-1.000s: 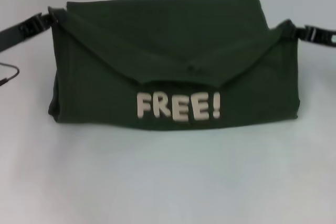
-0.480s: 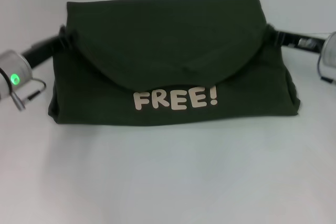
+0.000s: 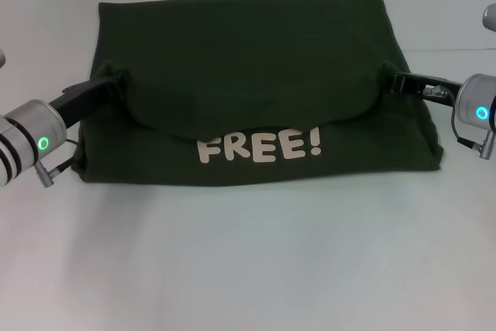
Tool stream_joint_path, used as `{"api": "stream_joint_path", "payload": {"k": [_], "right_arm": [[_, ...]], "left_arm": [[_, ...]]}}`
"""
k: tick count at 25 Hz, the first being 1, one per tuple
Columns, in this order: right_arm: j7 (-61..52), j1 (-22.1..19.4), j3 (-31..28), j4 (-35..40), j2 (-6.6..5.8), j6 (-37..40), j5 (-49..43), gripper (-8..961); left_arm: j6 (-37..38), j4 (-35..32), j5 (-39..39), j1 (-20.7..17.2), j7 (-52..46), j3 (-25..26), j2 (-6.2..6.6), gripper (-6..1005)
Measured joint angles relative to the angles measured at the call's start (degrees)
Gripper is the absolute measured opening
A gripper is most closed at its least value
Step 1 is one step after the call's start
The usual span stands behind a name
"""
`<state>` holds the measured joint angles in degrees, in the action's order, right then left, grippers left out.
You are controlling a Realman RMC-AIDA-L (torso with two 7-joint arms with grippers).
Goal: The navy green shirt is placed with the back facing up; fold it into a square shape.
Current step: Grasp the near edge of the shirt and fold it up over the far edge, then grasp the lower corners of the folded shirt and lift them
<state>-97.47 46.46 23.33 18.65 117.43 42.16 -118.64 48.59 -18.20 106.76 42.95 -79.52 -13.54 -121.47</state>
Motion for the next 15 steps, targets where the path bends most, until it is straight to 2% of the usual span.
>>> {"api": "stream_joint_path", "payload": {"k": [2,9,14,15], "right_arm": [[0.0,-0.2,0.0,0.2,0.00,0.1,0.2,138],[0.4,-1.7,0.3,4.3,-0.01,3.7,0.2,148],[0.0,-3.7,0.0,8.9,-0.51,8.8,2.5,262],[0.0,-4.2,0.1,9.5,-0.82,9.9,3.3,284]], "left_arm": [[2.4,-0.3,0.4,-0.4,-0.7,-0.1,0.08,20],[7.2,-3.4,0.5,-2.8,-5.0,-0.4,0.14,146],[13.8,-9.2,-3.8,-7.1,-10.2,-0.2,0.10,229],[17.4,-10.1,-6.3,-9.1,-10.8,-0.2,0.26,246]]}}
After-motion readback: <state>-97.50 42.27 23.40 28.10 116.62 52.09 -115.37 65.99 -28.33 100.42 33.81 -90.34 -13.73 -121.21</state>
